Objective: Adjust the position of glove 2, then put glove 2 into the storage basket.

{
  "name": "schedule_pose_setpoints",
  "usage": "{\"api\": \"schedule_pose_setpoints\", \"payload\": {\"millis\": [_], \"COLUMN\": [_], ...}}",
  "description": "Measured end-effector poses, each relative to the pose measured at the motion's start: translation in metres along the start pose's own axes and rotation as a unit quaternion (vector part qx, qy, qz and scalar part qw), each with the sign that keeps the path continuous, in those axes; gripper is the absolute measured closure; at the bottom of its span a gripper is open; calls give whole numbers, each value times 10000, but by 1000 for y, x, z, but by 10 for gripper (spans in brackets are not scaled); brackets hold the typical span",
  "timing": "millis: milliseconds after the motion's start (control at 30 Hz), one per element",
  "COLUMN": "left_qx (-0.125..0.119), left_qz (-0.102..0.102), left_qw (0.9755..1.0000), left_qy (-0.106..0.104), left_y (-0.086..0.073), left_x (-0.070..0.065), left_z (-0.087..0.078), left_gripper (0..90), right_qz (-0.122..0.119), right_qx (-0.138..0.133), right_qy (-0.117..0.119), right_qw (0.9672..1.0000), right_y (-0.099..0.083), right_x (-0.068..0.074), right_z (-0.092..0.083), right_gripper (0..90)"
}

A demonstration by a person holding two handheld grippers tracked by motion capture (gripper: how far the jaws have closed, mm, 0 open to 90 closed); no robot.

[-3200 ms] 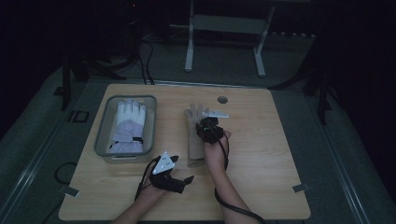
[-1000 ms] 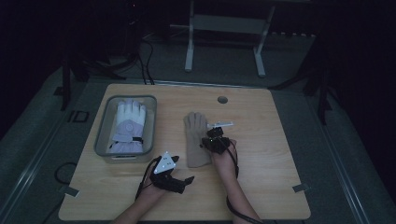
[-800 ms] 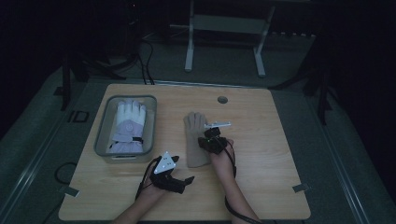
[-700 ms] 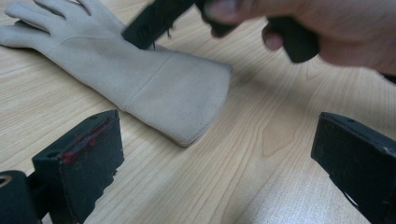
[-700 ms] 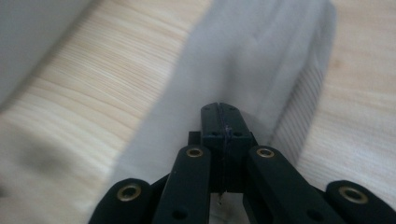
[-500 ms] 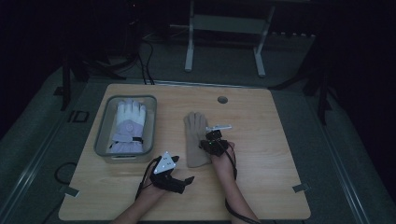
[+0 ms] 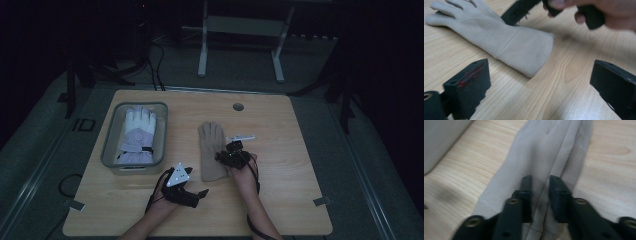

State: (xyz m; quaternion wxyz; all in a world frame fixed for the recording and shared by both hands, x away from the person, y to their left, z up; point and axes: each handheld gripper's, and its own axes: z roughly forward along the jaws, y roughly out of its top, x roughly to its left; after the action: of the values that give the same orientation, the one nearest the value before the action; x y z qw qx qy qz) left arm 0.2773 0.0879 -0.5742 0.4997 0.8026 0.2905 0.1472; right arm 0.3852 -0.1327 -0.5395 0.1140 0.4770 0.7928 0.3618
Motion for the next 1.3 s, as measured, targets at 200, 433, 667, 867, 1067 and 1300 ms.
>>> {"api": "schedule_pose_setpoints", "payload": {"millis": [200,433,667,867,1067,1300], "left_qx": [186,276,665,1213,1477,1464], "left_qz": [268,635,1077,1547,1500,1360], "left_qw": [9995,9976,9918,9800,9770,9793], "left_qy": [-17,-65,192,305,329,323], "left_y": [4,25,40,51,51,50], "left_x": [-3,-7,-15,-25,-19,-13], "left_z": [6,14,37,65,77,77], "left_gripper": [64,65,216,257,316,534], "right_qz": [-273,57,294,443,325,264], "right_qx": [25,19,201,474,824,839], "right_qy": [155,245,161,117,-18,-5], "right_qw": [9995,9997,9992,9978,9961,9961], "right_y": [14,44,69,78,71,70], "right_x": [-7,-23,-28,-26,-24,-25], "right_z": [-6,1,26,47,64,63], "right_gripper": [533,412,358,285,311,501]}}
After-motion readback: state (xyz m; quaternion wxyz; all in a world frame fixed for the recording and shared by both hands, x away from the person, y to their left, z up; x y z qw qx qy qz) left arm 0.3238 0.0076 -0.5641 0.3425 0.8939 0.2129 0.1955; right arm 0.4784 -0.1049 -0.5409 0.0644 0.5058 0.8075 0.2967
